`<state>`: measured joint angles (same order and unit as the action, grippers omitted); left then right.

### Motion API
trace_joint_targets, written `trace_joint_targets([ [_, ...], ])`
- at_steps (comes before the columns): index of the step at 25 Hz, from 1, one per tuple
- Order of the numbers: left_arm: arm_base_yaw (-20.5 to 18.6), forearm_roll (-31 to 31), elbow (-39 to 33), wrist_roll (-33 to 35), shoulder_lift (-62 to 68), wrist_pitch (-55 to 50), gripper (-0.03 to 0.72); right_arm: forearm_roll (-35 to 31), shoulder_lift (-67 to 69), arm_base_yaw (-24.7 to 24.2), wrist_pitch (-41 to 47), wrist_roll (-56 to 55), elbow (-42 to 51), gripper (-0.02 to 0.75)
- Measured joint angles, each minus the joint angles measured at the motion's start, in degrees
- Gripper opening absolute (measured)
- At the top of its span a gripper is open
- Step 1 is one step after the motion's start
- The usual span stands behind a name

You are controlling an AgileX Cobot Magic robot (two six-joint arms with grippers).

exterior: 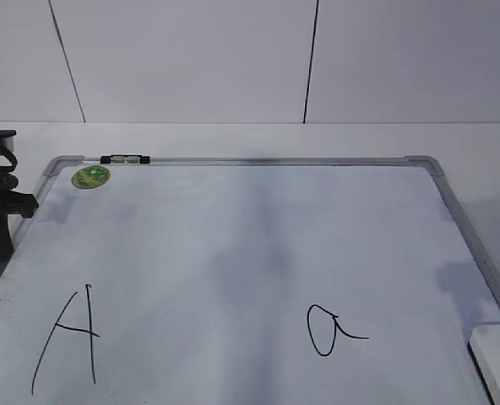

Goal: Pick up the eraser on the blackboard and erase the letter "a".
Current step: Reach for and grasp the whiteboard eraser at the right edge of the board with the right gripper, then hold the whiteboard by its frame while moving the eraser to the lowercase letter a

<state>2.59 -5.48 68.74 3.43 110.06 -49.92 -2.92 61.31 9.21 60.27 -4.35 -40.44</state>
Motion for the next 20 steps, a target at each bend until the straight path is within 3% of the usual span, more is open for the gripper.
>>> trace_joint_targets([
  [20,0.0,-0.13,0.0,0.0,0.0,0.11,0.019,-1.42,16.66,0.0,-5.35,0.0,2.06,0.675],
])
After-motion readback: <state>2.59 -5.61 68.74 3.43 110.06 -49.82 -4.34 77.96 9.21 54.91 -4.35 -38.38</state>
